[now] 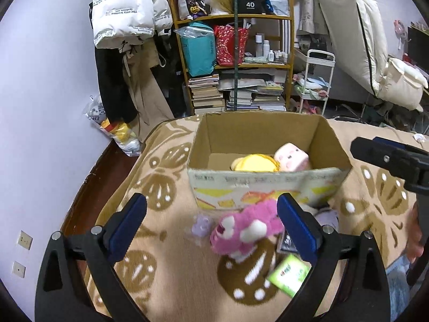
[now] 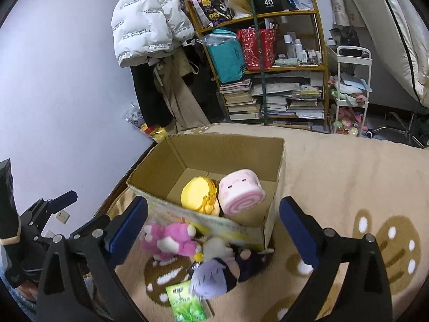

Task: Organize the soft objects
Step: 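Open left gripper dropping yellow dog into box while right releases swirl cushion there, then move left tool toward green tissue pack while right tool approaches purple-haired doll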

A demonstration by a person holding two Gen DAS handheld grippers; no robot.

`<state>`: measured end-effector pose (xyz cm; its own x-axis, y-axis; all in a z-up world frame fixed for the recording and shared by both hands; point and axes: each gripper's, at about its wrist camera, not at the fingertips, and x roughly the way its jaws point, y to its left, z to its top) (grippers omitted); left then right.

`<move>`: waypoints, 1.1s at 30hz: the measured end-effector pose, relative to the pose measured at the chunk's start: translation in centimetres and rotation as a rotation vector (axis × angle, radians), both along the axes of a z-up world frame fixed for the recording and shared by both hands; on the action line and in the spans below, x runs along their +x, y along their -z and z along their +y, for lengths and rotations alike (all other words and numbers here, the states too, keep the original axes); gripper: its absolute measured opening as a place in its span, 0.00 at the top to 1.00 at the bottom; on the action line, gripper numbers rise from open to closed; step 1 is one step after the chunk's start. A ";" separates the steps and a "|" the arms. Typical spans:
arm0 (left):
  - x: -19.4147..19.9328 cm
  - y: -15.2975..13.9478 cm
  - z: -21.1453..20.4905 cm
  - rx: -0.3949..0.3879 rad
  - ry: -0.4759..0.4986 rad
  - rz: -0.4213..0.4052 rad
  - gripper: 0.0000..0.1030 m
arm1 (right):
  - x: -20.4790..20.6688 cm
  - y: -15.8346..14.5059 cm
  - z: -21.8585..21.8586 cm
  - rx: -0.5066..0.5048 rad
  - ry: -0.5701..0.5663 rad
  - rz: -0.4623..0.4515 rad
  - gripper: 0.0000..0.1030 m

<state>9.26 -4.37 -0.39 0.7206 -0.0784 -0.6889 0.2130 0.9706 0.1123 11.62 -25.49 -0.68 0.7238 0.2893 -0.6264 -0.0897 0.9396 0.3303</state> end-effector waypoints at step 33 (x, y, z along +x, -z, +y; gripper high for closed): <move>-2.4 5.0 -1.1 -0.021 0.027 0.168 0.06 | -1.7 4.2 1.3 -0.079 -0.014 0.201 0.00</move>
<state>6.88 -5.45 -5.40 0.5926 -0.1121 -0.7977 0.2534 0.9659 0.0525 9.95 -24.14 -4.88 0.5779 0.2427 -0.7791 -0.0427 0.9624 0.2682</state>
